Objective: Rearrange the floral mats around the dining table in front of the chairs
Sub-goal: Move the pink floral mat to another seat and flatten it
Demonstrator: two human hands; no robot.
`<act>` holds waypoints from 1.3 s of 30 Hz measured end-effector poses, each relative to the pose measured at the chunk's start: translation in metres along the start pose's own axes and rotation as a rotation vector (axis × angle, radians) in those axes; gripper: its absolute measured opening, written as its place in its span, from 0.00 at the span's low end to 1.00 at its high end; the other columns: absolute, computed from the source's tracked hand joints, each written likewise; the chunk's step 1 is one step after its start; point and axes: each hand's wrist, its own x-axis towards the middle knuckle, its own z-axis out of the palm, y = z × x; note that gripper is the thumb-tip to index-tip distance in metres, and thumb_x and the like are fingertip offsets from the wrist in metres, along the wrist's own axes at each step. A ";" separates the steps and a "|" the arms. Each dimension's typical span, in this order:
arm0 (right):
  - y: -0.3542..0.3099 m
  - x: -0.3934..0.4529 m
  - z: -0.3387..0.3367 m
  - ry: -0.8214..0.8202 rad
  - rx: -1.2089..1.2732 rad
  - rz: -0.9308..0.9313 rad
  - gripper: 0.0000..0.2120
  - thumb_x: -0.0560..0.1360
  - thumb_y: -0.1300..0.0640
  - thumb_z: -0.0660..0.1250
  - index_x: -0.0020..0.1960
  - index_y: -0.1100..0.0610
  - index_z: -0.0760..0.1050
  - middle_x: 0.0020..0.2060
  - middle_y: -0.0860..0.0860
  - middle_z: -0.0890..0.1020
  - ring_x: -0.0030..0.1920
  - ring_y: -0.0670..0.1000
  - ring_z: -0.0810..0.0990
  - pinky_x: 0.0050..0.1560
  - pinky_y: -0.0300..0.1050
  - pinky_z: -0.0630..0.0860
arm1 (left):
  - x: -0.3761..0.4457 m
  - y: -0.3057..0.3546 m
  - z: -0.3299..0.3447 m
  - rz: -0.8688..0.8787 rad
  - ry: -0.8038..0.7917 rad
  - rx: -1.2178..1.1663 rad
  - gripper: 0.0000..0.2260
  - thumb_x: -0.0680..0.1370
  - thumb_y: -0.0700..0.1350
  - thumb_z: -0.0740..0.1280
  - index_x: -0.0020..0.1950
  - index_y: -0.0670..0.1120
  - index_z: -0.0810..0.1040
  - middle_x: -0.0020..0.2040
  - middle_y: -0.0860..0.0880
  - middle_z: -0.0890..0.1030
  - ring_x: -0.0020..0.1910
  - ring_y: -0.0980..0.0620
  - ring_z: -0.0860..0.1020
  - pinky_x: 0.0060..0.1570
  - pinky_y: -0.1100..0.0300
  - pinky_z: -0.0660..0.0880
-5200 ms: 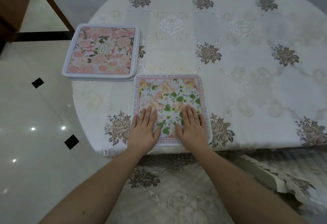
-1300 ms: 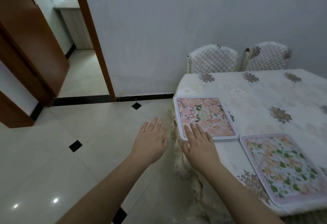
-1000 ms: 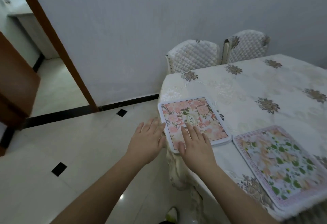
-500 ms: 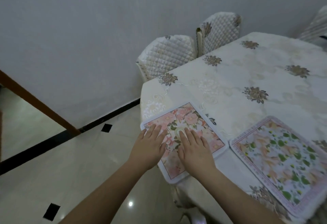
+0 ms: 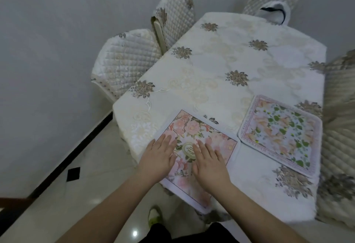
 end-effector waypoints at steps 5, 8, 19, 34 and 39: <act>-0.027 0.001 0.008 0.005 0.049 0.154 0.28 0.82 0.46 0.47 0.80 0.51 0.47 0.80 0.50 0.48 0.80 0.53 0.46 0.77 0.56 0.45 | 0.017 -0.023 0.000 0.178 0.013 -0.001 0.25 0.83 0.53 0.50 0.80 0.49 0.57 0.80 0.48 0.57 0.79 0.47 0.53 0.76 0.48 0.50; -0.032 -0.005 0.016 0.028 0.089 0.233 0.28 0.82 0.46 0.47 0.80 0.50 0.47 0.80 0.50 0.49 0.80 0.53 0.47 0.77 0.55 0.44 | 0.024 -0.024 -0.003 0.268 0.041 0.017 0.26 0.81 0.54 0.48 0.77 0.47 0.64 0.78 0.46 0.63 0.77 0.45 0.60 0.74 0.46 0.58; -0.027 -0.018 0.039 0.063 0.171 0.300 0.29 0.82 0.45 0.48 0.80 0.51 0.48 0.80 0.50 0.52 0.79 0.54 0.49 0.77 0.55 0.47 | 0.043 -0.015 0.010 0.373 -0.103 0.127 0.25 0.84 0.55 0.47 0.81 0.51 0.48 0.81 0.49 0.48 0.80 0.49 0.44 0.77 0.48 0.43; -0.046 -0.009 0.053 0.118 0.183 0.558 0.30 0.81 0.44 0.51 0.80 0.51 0.49 0.80 0.50 0.54 0.79 0.54 0.53 0.76 0.55 0.51 | 0.092 -0.042 0.014 0.566 -0.112 0.119 0.25 0.84 0.56 0.45 0.81 0.52 0.48 0.81 0.50 0.46 0.80 0.50 0.44 0.77 0.50 0.43; -0.084 -0.003 0.066 0.104 0.238 0.619 0.32 0.80 0.39 0.50 0.80 0.50 0.48 0.80 0.49 0.51 0.79 0.52 0.48 0.77 0.53 0.45 | 0.112 -0.050 0.018 0.709 -0.137 0.129 0.26 0.84 0.57 0.45 0.81 0.51 0.48 0.81 0.49 0.47 0.80 0.49 0.45 0.76 0.48 0.43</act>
